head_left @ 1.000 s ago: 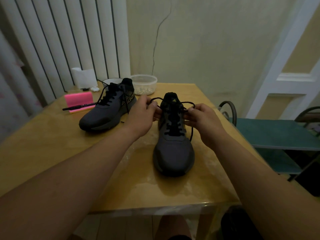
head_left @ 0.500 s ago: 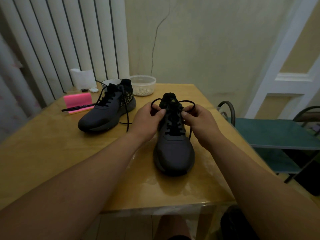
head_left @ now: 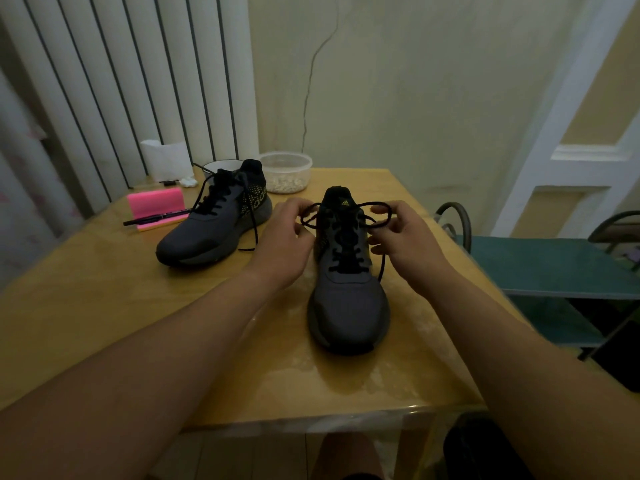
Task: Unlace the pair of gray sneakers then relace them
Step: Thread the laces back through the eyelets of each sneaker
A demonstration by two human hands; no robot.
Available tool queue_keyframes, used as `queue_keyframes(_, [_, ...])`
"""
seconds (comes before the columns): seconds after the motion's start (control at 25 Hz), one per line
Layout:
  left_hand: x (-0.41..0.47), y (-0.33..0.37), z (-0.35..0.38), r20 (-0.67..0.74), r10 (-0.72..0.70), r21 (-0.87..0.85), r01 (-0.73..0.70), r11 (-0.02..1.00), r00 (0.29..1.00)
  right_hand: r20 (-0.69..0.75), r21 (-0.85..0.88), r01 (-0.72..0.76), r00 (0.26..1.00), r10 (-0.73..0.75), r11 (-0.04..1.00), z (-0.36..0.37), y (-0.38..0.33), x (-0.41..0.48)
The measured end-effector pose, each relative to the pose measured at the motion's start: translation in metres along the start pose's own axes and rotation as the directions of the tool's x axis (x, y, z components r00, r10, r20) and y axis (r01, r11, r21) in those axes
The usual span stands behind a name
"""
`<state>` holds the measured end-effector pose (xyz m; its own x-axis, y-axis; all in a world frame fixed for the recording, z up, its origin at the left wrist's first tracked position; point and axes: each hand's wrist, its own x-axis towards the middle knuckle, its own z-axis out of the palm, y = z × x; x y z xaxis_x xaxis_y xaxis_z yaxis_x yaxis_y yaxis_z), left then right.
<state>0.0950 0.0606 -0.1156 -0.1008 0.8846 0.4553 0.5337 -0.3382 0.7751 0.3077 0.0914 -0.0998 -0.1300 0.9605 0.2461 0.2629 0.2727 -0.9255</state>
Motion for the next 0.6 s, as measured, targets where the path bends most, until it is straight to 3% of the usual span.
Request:
queue_keyframes(0.12, [0.007, 0.001, 0.002, -0.015, 0.044, 0.103, -0.042, 0.994, 0.999, -0.033, -0.271, 0.087, 0.994, -0.100, 0.959, 0.001, -0.004, 0.010])
queue_keyframes(0.32, [0.007, 0.001, -0.003, -0.011, 0.081, 0.235, -0.076, 0.969, 0.997, -0.010, -0.401, 0.150, 0.986, -0.168, 0.904, -0.004, 0.002, 0.011])
queue_keyframes(0.44, [0.008, -0.009, -0.015, -0.189, -0.004, 0.237, 0.050, 0.970, 0.982, -0.132, -0.444, 0.109, 0.974, -0.186, 0.889, -0.017, 0.009, 0.010])
queue_keyframes(0.6, [0.001, -0.014, -0.018, -0.347, -0.178, 0.237, 0.270, 0.933, 0.921, -0.252, -0.378, -0.062, 0.967, -0.038, 0.924, -0.026, 0.022, 0.014])
